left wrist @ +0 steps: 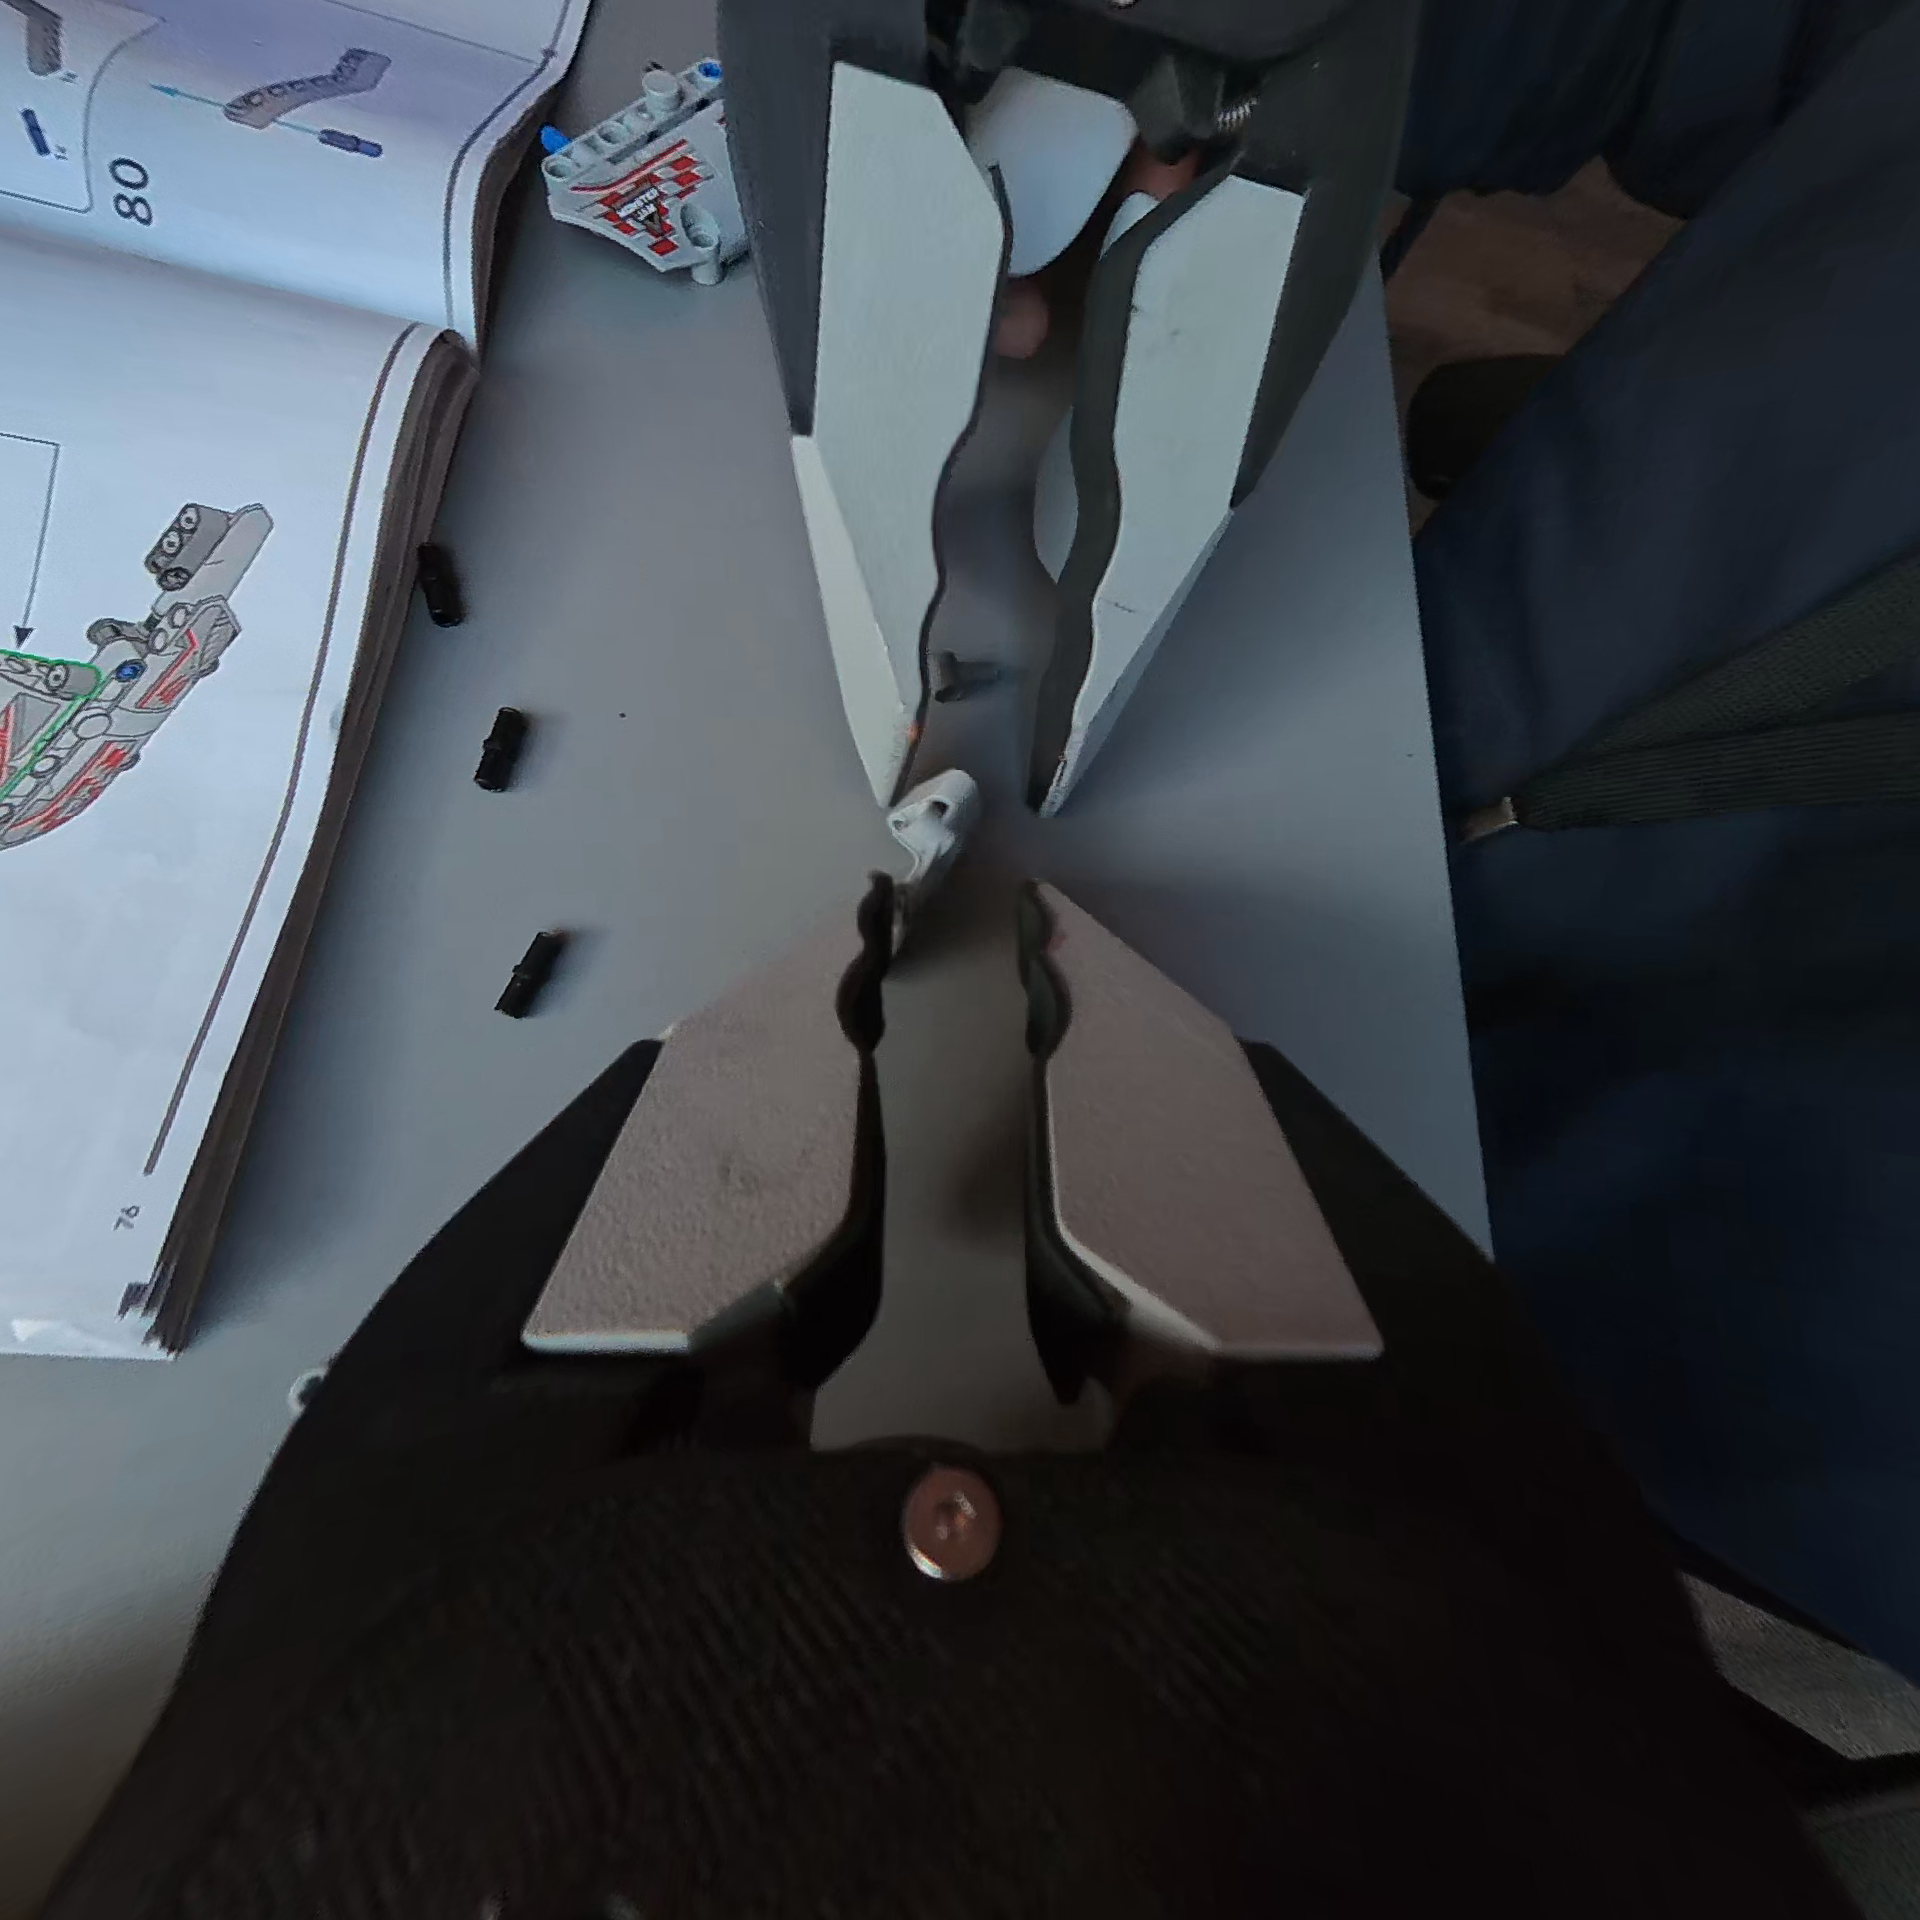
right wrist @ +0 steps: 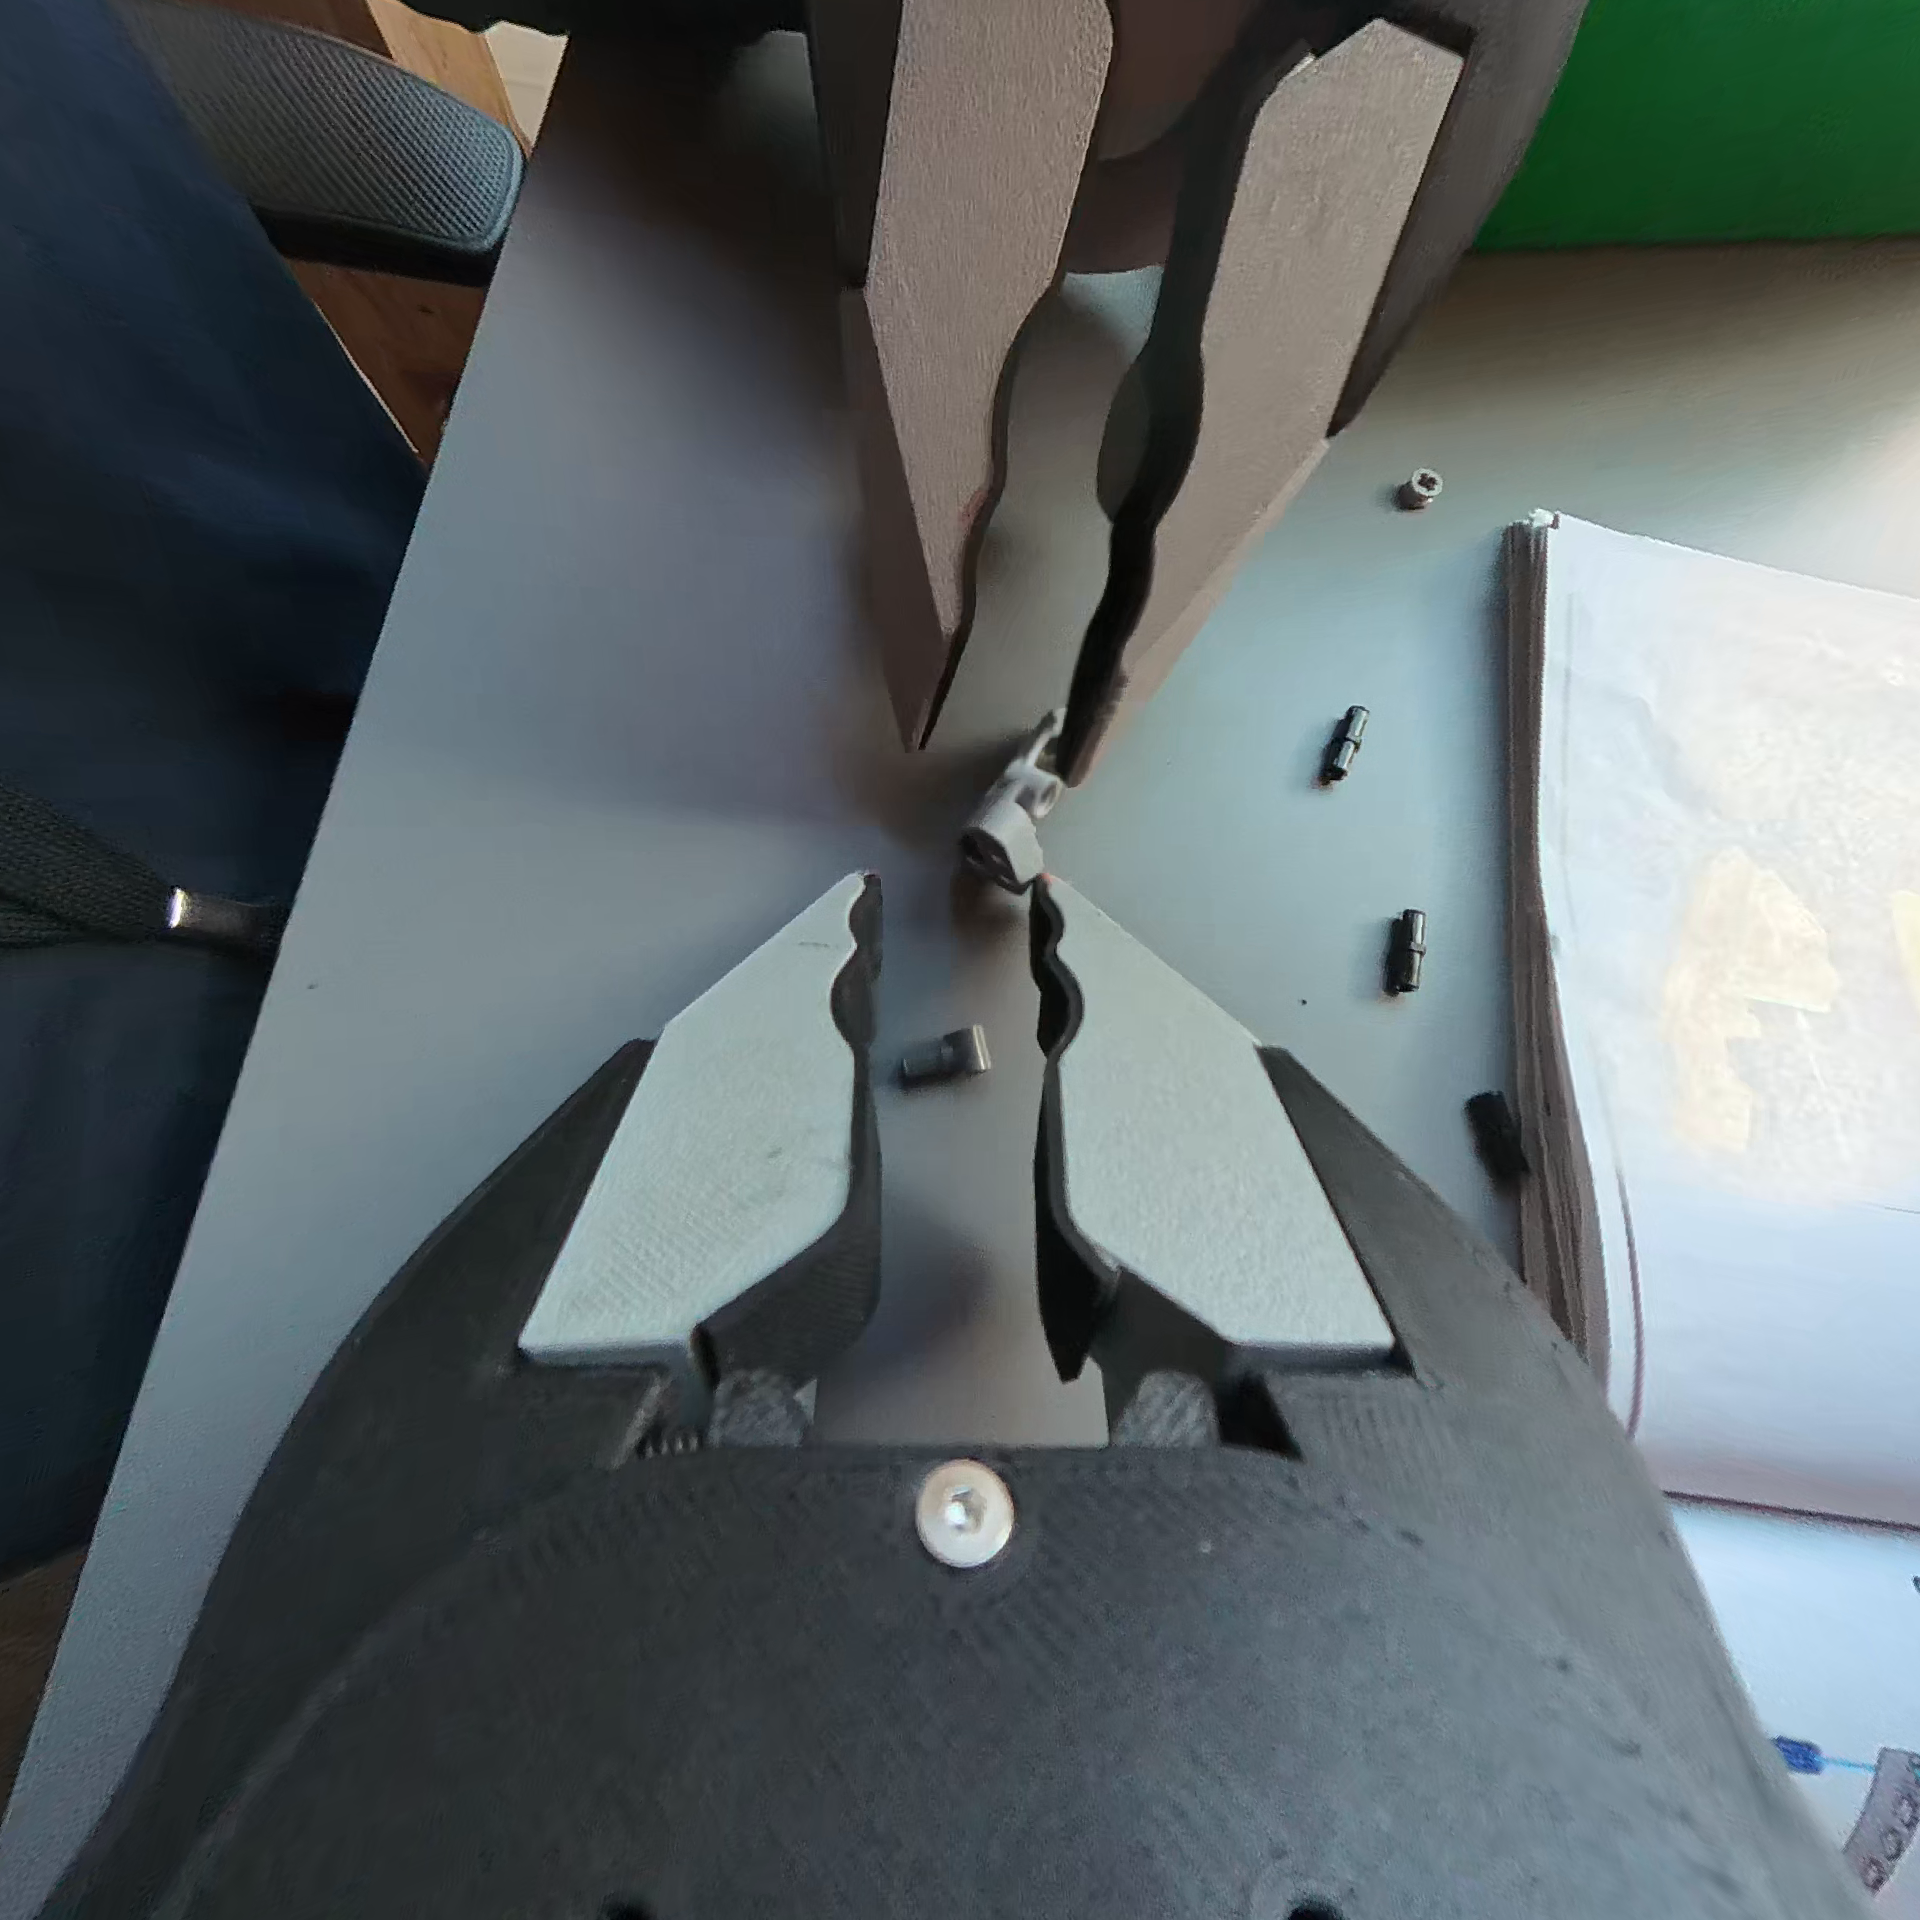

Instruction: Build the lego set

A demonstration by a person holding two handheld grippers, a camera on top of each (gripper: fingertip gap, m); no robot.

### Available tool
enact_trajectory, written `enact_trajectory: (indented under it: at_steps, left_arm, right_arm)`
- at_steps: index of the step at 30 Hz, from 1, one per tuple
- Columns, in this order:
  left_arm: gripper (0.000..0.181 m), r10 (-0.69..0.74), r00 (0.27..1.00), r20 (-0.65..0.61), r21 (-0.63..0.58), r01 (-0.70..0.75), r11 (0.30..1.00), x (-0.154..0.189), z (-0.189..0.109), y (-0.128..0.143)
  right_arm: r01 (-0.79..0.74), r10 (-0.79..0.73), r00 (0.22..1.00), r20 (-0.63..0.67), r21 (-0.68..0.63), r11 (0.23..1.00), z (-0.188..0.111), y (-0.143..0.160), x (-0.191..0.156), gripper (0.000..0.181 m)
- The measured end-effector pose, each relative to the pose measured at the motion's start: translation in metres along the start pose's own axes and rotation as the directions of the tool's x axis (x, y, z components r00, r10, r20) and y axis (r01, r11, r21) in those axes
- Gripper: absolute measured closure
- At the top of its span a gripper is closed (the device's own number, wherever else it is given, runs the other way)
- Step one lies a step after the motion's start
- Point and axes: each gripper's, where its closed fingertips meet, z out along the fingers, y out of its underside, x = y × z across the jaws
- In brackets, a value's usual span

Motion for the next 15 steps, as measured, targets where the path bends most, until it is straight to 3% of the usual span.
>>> enact_trajectory:
  at_steps: [3,6,15]
  left_arm:
    - [0.156,-0.018,1.000,0.001,-0.003,0.018,1.000,-0.002,-0.001,0.001]
    - [0.165,-0.017,1.000,0.013,-0.006,0.017,1.000,-0.005,0.000,0.002]
    - [0.147,-0.030,0.998,0.052,0.025,0.029,0.999,-0.003,-0.011,-0.005]
  right_arm:
    - [-0.002,0.002,1.000,-0.001,-0.004,1.000,0.002,0.001,0.000,0.156]
    - [-0.004,0.004,1.000,-0.016,-0.008,1.000,0.001,0.001,0.003,0.157]
    - [0.018,-0.019,0.999,-0.050,-0.023,1.000,-0.014,0.005,0.008,0.155]
